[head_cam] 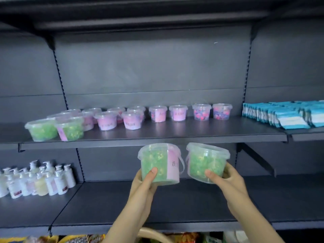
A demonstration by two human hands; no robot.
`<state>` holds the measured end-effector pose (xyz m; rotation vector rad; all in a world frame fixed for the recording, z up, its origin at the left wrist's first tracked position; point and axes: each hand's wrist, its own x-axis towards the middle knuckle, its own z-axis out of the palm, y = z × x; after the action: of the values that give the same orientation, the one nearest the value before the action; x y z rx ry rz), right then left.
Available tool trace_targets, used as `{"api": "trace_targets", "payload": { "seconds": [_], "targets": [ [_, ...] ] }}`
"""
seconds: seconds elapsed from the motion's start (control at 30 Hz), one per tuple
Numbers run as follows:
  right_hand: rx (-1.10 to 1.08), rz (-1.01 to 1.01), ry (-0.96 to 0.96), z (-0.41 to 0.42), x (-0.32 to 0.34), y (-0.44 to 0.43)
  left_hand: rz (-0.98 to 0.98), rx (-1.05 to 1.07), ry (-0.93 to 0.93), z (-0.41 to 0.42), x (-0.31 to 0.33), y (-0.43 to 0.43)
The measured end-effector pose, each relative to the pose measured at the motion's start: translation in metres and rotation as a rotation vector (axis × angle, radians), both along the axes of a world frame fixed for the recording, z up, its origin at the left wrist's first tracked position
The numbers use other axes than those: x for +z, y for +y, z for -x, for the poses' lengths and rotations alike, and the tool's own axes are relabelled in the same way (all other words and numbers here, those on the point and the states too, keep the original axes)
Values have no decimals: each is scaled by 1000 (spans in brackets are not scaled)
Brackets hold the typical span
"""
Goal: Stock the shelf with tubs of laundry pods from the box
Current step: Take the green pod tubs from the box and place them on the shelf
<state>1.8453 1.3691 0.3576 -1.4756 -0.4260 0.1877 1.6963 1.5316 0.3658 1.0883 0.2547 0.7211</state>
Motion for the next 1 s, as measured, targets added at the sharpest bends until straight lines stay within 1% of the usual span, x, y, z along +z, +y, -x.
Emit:
{"api": "trace_targets", "payload": {
  "seconds": [0.23, 0.5, 0.73, 0.87, 1.0],
  "targets": [
    [-77, -27, -93, -48, 39, 24, -118, -37, -10, -67, 33, 50],
    [-25, 61, -190, -109, 70, 66, -199, 100, 78, -146, 48, 103],
    [46, 89, -215, -180, 80, 116, -313, 224, 155, -212, 58, 155],
    [88, 96, -225, -211, 79, 144, -388, 322, 251, -243, 65, 176],
    [97, 82, -223, -233, 71, 162, -537, 401, 399, -265, 59, 188]
  ]
}}
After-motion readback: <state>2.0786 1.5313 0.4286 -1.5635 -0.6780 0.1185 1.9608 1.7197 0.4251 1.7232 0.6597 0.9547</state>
